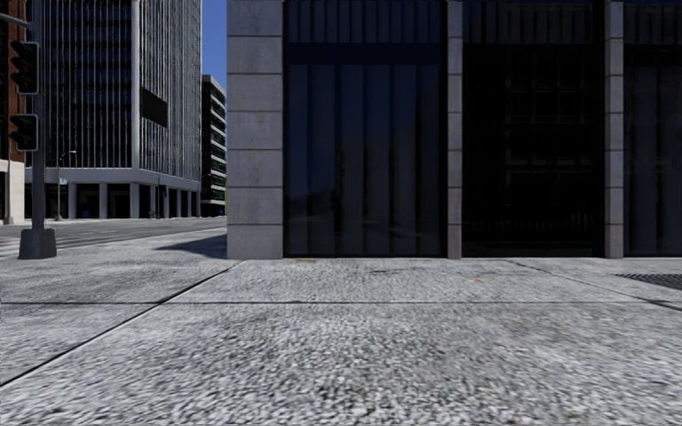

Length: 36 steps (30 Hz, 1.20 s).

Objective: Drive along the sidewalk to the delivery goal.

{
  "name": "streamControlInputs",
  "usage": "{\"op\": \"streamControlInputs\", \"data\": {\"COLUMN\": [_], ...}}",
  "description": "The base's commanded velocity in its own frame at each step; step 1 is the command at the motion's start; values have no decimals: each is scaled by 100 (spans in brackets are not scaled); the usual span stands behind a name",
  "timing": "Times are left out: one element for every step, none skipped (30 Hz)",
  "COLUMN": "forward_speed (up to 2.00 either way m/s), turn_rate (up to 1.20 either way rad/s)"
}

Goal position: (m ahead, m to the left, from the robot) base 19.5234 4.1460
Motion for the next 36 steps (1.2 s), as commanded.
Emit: {"op": "streamControlInputs", "data": {"forward_speed": [200,200,200,200,200,200,200,200,200,200,200,200,200,200,200,200,200,200,200,200,200,200,200,200,200,200,200,200,200,200,200,200,200,200,200,200], "turn_rate": [25,25,33,36,37,37,37,37,37,37,37,37,37,37,37,37,37,37,37,37,37,37,37,37,38,38,38,41,49,49,54,57,70,70,79,82]}}
